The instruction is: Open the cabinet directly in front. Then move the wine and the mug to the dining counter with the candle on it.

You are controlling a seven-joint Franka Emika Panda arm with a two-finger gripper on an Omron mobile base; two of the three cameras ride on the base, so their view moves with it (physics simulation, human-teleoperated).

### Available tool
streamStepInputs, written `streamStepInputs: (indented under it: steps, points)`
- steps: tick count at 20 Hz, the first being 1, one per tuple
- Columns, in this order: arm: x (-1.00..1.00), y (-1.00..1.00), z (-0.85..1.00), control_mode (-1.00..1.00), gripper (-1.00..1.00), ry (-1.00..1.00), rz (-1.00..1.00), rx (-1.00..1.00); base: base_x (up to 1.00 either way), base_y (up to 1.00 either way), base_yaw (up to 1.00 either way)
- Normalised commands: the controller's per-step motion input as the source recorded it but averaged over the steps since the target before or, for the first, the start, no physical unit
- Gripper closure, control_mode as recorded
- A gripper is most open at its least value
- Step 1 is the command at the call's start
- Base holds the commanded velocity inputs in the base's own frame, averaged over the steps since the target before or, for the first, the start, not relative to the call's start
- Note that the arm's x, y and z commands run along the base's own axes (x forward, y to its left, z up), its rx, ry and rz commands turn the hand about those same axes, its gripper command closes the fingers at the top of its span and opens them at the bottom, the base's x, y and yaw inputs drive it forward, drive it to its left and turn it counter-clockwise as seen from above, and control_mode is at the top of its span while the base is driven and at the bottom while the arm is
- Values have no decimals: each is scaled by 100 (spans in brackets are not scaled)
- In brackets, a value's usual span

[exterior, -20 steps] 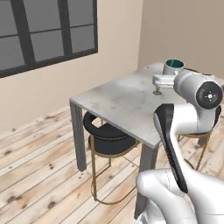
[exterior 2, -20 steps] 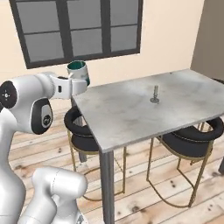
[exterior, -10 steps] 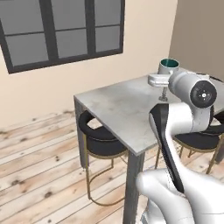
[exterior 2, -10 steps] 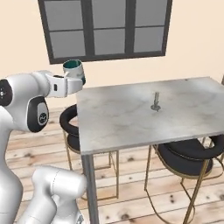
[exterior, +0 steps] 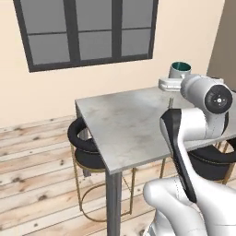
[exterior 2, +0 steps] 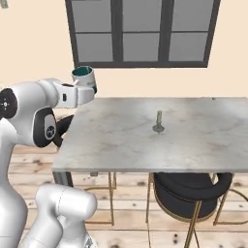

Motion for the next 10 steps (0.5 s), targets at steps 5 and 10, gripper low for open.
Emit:
streamStepInputs:
  steps: [5, 10]
  points:
    - [0, 0, 0, 100, 100, 0, 0, 0, 14, -60, 31]
    - [0, 0, 0, 100, 100, 0, 0, 0, 12, -70, 30]
